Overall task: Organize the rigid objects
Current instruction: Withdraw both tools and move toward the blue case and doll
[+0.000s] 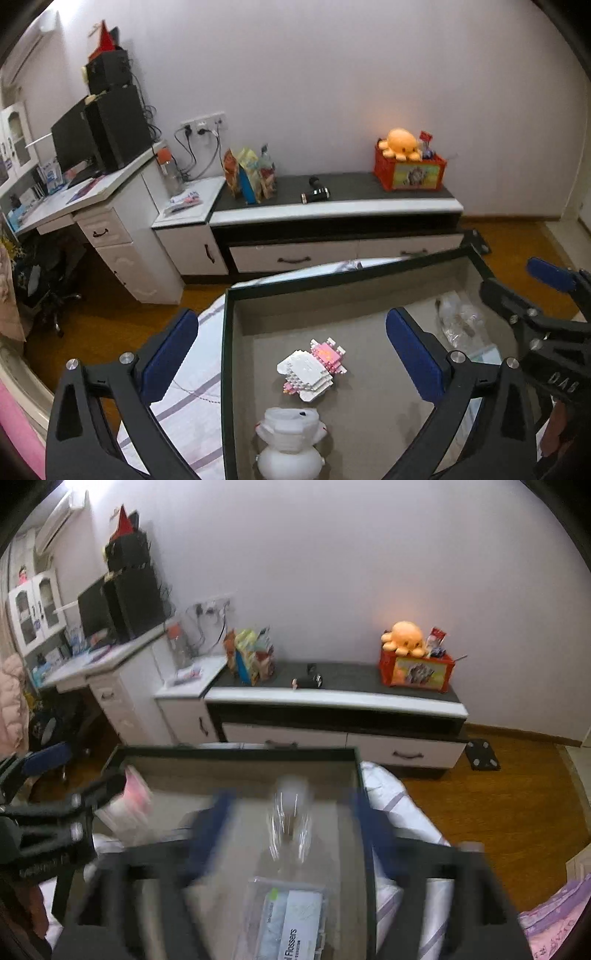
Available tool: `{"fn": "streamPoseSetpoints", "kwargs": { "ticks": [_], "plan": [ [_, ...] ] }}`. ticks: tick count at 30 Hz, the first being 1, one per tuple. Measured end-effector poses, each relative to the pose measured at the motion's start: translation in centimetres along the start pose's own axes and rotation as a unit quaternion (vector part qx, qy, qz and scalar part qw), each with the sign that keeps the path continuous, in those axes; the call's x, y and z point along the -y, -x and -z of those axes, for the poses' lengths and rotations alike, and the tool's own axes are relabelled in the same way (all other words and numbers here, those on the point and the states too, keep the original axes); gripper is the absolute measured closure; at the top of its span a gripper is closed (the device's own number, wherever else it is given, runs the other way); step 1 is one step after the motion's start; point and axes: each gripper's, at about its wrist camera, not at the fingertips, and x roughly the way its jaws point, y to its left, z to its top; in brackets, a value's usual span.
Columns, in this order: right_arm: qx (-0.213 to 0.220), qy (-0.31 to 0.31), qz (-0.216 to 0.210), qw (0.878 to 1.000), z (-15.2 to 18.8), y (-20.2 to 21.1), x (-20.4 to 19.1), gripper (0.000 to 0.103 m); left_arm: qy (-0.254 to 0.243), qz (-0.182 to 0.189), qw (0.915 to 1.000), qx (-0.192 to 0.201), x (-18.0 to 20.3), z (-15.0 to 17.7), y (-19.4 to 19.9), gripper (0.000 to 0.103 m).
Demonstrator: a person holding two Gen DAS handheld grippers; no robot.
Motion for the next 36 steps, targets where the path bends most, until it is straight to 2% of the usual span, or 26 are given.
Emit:
{"fn": "streamPoseSetpoints", "kwargs": {
  "ticks": [6,12,18,22,28,36],
  "plan": [
    [-0.006,0.000,0.004,1.000,-0.4,-0.2,0.0,0.017,-0.001,-0.001,0.9999,-0.014,-0.1,0.1,-0.7,0.000],
    [-0.015,-0.003,-0.003,1.000,-0.3,-0.5,-0.1,0.017,-0.009,-0.005,0.9999,-0.010,0.2,0.2,-0.4,0.000],
    [0.007,0.005,0.000,1.000,-0.6,2.2,-0.7,0.017,-0.006,-0.007,0.9999,0.008,-0.2,0.1,2.3,0.000],
    [0.031,0.017,0.003,0.999,-0.7,5.7,-1.3,0.017,-0.003,-0.013,0.9995,0.029,-0.7,0.1,5.4,0.000],
    [0.069,0.029,0.012,0.997,0.1,12.3,-2.2,0.017,-0.003,-0.016,0.9977,0.067,-1.1,1.2,12.4,0.000],
    [0.115,0.045,0.013,0.992,4.3,22.9,-4.0,0.017,-0.002,-0.020,0.9927,0.119,-2.3,6.0,23.1,0.000]
  ]
}}
